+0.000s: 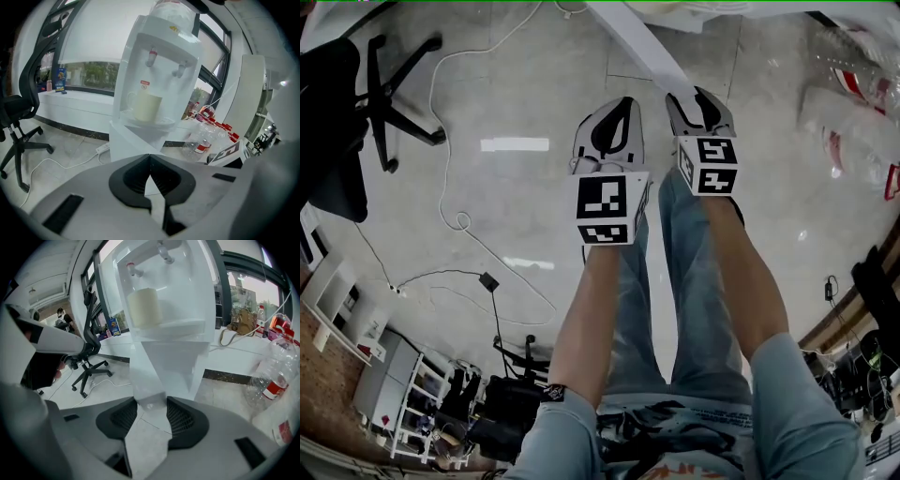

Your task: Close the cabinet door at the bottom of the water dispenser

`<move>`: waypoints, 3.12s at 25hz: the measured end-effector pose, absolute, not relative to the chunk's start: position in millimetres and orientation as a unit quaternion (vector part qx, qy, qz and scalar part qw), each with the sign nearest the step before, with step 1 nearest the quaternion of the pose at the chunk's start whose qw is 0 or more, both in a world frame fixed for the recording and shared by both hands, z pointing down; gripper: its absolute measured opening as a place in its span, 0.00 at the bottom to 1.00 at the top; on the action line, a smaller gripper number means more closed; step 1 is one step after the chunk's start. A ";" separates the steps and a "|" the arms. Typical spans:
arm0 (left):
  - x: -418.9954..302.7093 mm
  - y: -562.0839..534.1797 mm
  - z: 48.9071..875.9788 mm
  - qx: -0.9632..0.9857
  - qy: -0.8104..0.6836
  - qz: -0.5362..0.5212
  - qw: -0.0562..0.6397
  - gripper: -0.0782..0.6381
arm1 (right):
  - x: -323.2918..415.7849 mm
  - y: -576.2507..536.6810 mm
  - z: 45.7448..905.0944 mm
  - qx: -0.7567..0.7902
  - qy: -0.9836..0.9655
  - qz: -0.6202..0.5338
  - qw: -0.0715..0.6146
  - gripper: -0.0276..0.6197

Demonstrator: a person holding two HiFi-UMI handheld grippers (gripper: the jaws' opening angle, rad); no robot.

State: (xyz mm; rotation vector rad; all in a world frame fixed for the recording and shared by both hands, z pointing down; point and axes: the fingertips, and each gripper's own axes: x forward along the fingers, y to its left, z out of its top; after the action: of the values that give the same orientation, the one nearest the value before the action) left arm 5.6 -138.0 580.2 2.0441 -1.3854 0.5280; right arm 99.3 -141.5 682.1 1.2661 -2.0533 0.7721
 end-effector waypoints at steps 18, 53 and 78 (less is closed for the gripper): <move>53.2 -155.6 604.1 0.776 -0.500 0.225 0.312 0.14 | 144.4 -190.4 683.7 0.480 -0.776 0.279 0.300 0.36; 106.7 -191.0 609.9 0.783 -0.505 0.238 0.275 0.14 | 205.6 -291.3 680.7 0.488 -0.787 0.243 0.288 0.30; 104.5 -193.4 584.4 0.777 -0.518 0.243 0.262 0.14 | 212.5 -286.2 661.0 0.470 -0.795 0.231 0.305 0.16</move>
State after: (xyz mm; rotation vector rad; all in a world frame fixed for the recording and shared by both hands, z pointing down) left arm 104.5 -193.4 584.4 2.1030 -1.4009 0.6584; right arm 212.5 -286.2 661.0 1.2460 -2.1065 0.6109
